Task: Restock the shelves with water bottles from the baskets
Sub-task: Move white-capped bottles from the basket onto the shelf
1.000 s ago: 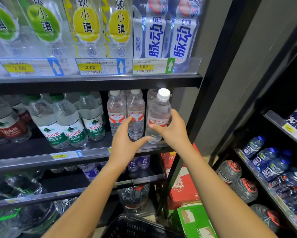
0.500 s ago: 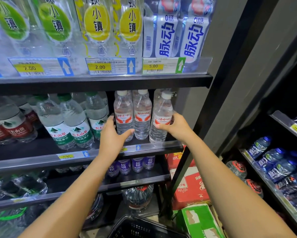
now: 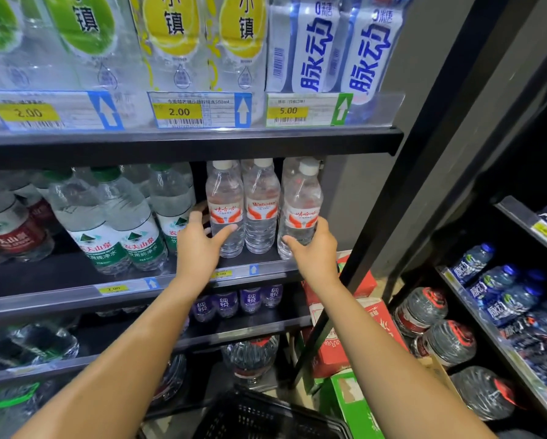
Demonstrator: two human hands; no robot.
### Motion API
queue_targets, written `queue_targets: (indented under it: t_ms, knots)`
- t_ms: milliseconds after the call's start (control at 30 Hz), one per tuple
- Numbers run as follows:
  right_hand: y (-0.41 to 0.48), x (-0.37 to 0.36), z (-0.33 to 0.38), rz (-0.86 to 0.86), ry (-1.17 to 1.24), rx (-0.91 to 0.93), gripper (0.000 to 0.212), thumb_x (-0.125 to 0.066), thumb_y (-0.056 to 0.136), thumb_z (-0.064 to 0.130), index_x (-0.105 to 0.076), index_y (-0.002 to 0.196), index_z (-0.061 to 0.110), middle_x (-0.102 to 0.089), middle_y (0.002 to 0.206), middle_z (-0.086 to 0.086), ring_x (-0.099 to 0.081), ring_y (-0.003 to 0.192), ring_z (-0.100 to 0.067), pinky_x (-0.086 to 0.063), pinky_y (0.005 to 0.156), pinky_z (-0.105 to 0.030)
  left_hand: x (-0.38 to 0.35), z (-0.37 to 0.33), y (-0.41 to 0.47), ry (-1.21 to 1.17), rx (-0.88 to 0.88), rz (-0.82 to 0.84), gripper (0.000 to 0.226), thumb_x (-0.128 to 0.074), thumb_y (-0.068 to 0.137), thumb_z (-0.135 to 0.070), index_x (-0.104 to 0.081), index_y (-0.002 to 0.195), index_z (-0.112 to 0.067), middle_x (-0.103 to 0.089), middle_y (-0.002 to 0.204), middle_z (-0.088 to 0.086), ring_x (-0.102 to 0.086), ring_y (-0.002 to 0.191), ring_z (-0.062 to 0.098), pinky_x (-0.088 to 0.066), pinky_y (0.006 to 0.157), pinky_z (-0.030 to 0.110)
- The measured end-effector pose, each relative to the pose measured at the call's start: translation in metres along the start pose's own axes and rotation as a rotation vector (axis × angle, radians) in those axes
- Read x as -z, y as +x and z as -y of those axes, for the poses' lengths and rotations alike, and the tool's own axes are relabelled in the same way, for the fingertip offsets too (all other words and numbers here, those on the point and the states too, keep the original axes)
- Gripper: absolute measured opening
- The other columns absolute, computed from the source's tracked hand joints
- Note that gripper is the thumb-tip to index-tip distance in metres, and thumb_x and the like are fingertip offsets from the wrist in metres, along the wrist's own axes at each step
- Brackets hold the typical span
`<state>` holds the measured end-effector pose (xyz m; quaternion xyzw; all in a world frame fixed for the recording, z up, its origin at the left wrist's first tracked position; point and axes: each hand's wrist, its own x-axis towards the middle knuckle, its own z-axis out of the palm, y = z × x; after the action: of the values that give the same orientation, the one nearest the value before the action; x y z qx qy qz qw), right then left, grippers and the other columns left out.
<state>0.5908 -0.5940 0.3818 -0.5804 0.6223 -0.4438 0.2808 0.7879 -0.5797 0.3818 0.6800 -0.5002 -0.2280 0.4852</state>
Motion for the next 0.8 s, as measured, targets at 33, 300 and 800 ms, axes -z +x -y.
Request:
queue_targets:
  t_ms: [33, 300, 800]
  knots:
    - [0.004, 0.001, -0.001, 0.005, -0.012, 0.0, 0.055, -0.077, 0.08, 0.016, -0.049, 0.126, 0.006, -0.063, 0.118, -0.007, -0.058, 0.103, -0.014, -0.039, 0.081, -0.015, 0.0, 0.0, 0.0, 0.001, -0.002, 0.003, 0.048, -0.075, 0.081, -0.032, -0.051, 0.116, -0.009, -0.067, 0.116, 0.011, -0.064, 0.109, 0.022, -0.054, 0.089, 0.039]
    - [0.026, 0.0, -0.005, 0.028, -0.048, -0.017, 0.063, -0.077, 0.08, 0.018, -0.045, 0.132, 0.006, -0.061, 0.124, -0.008, -0.058, 0.114, -0.02, -0.04, 0.086, -0.018, -0.002, 0.005, 0.003, 0.018, 0.008, -0.002, 0.047, -0.074, 0.082, -0.035, -0.049, 0.113, -0.01, -0.066, 0.116, 0.01, -0.064, 0.11, 0.02, -0.054, 0.089, 0.044]
    - [0.041, -0.01, -0.003, 0.065, -0.059, -0.039, 0.053, -0.077, 0.08, 0.019, -0.047, 0.12, 0.002, -0.063, 0.118, -0.013, -0.061, 0.106, -0.026, -0.046, 0.081, -0.026, -0.005, 0.006, 0.002, 0.039, 0.009, -0.006, 0.046, -0.072, 0.084, -0.035, -0.048, 0.113, -0.009, -0.066, 0.116, 0.012, -0.064, 0.108, 0.023, -0.054, 0.088, 0.04]
